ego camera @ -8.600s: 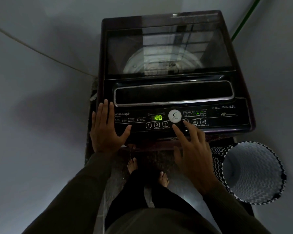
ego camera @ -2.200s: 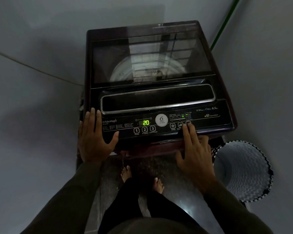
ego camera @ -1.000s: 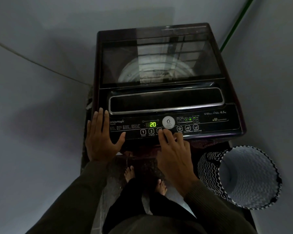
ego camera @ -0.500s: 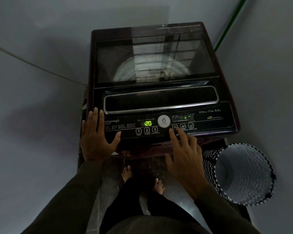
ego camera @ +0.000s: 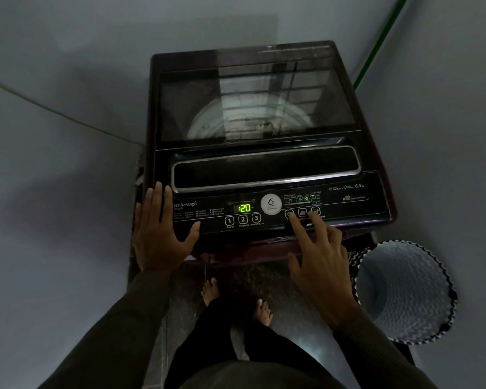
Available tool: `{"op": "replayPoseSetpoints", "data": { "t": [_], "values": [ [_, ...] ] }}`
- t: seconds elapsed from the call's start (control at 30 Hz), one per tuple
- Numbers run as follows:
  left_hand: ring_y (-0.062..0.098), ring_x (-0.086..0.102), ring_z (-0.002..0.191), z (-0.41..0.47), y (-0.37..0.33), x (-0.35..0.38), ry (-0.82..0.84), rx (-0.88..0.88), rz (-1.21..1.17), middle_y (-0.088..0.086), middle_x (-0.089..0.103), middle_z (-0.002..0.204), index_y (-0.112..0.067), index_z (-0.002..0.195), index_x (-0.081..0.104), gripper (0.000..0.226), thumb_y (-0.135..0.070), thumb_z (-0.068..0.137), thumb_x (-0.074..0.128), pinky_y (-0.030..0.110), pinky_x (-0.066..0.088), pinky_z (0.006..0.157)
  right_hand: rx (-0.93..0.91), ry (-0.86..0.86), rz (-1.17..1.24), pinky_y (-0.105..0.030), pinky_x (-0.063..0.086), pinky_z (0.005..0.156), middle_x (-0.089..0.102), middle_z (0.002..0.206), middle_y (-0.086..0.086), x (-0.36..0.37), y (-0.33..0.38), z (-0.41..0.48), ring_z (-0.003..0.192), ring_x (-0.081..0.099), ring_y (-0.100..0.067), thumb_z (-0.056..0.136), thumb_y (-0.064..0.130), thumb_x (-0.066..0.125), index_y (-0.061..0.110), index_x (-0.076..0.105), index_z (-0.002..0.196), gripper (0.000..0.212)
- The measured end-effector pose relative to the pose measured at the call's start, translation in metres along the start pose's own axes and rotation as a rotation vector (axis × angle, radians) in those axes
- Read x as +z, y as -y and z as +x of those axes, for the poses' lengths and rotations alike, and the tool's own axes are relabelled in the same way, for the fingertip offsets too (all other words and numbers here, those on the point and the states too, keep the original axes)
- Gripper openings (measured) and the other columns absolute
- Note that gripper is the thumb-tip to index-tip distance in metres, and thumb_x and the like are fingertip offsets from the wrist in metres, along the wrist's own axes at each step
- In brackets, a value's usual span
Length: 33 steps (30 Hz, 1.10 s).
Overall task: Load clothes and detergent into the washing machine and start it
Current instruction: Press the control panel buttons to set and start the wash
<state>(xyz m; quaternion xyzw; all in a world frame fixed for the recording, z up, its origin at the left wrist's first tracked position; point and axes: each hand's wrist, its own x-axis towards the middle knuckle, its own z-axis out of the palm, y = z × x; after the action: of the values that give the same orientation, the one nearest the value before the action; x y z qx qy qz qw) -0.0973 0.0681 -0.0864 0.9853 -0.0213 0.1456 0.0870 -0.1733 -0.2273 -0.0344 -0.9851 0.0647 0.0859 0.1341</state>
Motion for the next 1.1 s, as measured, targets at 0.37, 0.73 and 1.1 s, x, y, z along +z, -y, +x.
{"op": "replayPoseSetpoints", "data": {
  "t": [0.37,0.73,1.1],
  "values": [
    [0.027,0.018,0.152,0.0,-0.002,-0.003,0.002,-0.002,-0.018,0.011,0.024,0.162,-0.006,0.153,0.03,0.088,-0.062,0.087,0.043,0.046,0.017,0.123,-0.051,-0.107,-0.023,-0.049,0.049,0.09,0.027,0.153,-0.004,0.013,0.003,0.0,0.13,0.031,-0.03,0.077,0.031,0.075,0.022,0.033,0.151,0.085],
    [0.027,0.018,0.152,0.0,0.0,-0.002,0.023,0.004,-0.01,0.012,0.023,0.163,-0.006,0.154,0.029,0.089,-0.063,0.087,0.041,0.049,0.021,0.122,-0.093,-0.172,-0.103,-0.051,0.049,0.087,0.032,0.152,-0.006,0.022,-0.007,0.002,0.127,0.037,-0.034,0.077,0.029,0.078,0.024,0.033,0.151,0.087],
    [0.027,0.018,0.152,0.0,0.0,0.0,0.021,0.004,-0.005,0.012,0.024,0.163,-0.006,0.154,0.029,0.088,-0.064,0.087,0.04,0.05,0.021,0.122,-0.11,-0.152,-0.017,-0.047,0.047,0.092,0.02,0.161,-0.003,0.024,-0.004,-0.006,0.125,0.038,-0.03,0.075,0.03,0.078,0.022,0.023,0.155,0.097]
  ]
}}
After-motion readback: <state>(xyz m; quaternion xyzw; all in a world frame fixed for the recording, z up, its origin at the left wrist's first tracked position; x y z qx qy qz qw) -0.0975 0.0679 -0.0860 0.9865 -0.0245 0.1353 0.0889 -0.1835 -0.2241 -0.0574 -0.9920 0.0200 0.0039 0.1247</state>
